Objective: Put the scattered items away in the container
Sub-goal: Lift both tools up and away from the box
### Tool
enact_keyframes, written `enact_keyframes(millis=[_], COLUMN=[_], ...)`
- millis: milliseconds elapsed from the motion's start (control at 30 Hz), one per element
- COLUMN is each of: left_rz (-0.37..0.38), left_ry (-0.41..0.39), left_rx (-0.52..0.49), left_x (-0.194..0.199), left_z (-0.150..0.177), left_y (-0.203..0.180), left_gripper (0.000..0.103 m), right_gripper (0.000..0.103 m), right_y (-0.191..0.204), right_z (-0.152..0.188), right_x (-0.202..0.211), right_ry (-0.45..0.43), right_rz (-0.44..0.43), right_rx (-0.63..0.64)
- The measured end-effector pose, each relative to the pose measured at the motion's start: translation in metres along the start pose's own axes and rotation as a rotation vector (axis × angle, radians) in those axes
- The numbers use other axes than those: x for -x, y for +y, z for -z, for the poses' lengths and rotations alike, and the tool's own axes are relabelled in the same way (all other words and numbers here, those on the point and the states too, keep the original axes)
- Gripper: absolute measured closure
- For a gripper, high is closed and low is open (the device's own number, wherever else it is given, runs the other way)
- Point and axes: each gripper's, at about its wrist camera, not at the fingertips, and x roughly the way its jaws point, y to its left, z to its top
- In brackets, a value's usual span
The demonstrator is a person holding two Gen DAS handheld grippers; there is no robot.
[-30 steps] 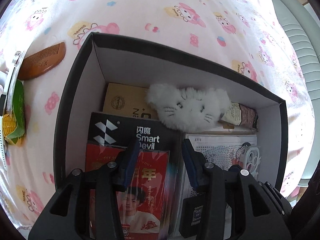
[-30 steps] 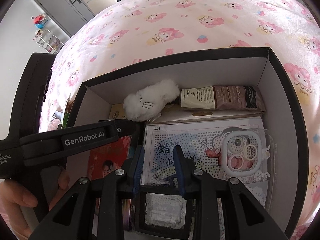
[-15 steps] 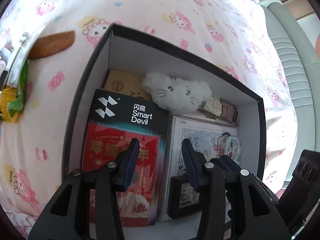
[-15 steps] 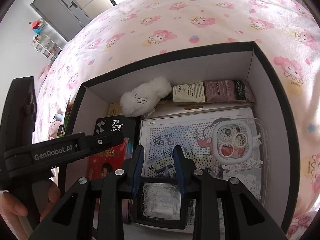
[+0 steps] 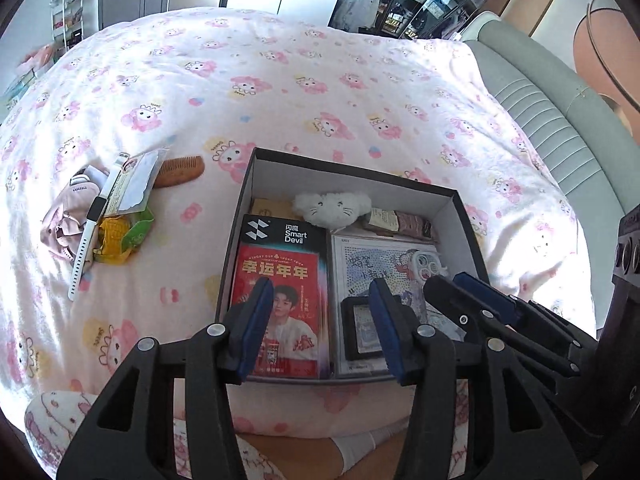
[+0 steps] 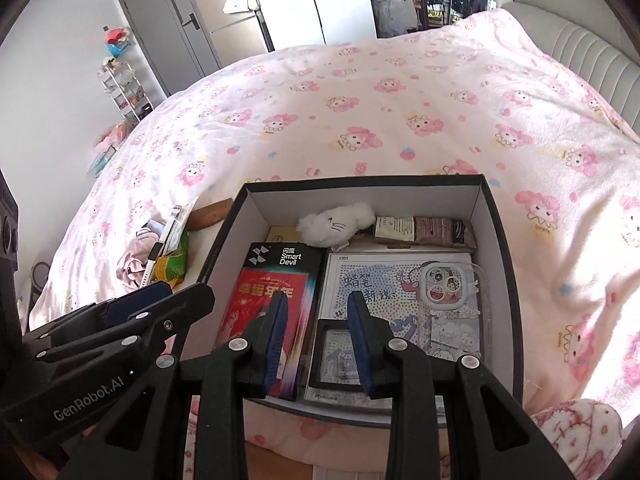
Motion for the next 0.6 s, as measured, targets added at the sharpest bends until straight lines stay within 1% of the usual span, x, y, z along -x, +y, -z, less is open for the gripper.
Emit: enact_keyframes(millis=[100, 200, 300, 600], left_rz=[-0.008, -0.009, -0.027, -0.08], left_ry=[-0.034, -0.053, -0.066, -0.098], left_rx=[0.01, 0.025, 0.037, 0.092], left_x=[0.024, 0.044, 0.062, 0.096], left_z=[0.01, 0.021, 0.029, 0.047], left_y=[0.004, 0.012, 0.023, 0.063], left_gripper=[0.052, 0.052, 0.053, 0.054], right_gripper=[0.076, 0.076, 0.076, 0.076], right_y=[0.012, 0.025, 0.043, 0.095], right_z=[0.005, 0.012, 0.021, 0.033], right_x=[0.017, 0.031, 0.04, 0.044], right_ry=[-0.022, -0.039, -0.052, -0.055], right_rz=[-0.009, -0.03, -0.05, -0.127], right_rx=[0.017, 0.054, 0.096, 0.194])
